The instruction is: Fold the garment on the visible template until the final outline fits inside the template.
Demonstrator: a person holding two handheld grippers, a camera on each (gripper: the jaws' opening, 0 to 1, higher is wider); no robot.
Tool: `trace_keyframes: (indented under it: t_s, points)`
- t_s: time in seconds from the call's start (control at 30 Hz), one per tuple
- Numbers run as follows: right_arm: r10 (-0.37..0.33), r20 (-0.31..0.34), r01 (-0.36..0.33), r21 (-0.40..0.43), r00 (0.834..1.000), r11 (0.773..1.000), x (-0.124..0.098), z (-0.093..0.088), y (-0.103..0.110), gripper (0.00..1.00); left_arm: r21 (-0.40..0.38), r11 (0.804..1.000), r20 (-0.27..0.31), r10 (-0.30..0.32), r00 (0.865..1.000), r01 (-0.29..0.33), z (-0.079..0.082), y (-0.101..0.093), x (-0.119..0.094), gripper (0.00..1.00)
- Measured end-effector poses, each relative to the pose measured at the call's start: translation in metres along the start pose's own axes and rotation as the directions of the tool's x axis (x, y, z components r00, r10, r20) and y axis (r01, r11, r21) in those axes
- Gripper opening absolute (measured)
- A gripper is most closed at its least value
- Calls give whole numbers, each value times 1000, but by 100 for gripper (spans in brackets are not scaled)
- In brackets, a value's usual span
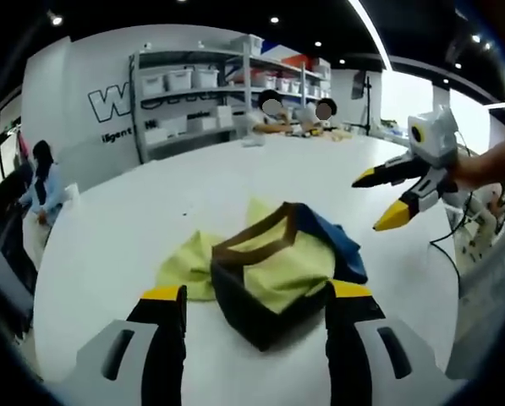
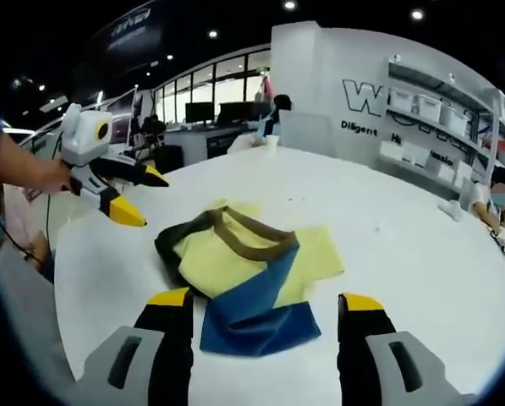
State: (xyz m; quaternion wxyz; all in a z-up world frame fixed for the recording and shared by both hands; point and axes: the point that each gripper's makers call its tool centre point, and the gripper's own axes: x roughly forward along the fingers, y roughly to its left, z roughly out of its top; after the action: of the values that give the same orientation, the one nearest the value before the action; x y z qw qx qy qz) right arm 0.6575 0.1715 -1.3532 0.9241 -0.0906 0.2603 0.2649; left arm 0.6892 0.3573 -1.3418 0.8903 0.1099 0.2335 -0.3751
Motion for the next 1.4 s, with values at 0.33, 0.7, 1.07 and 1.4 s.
trace_keyframes:
  t_s: [0.33, 0.7, 1.07, 1.4]
  points:
    - [16, -24, -16, 19, 1000, 1000, 12, 2, -4, 53, -45, 999, -15, -4, 1000, 3, -5, 8, 13, 59]
    - [3, -36, 0, 57, 999, 998, 29, 4, -10, 45, -54, 999, -35, -2, 999, 0, -10, 19, 26, 47]
    - [-20, -45, 26, 135, 999, 990, 48, 7, -17, 37, -79, 997, -63, -19, 998, 14, -17, 24, 42, 38]
    - [-40, -66, 50, 156, 997, 987, 64, 7, -17, 36, -122, 992, -86, -40, 996, 29, -23, 27, 54, 35]
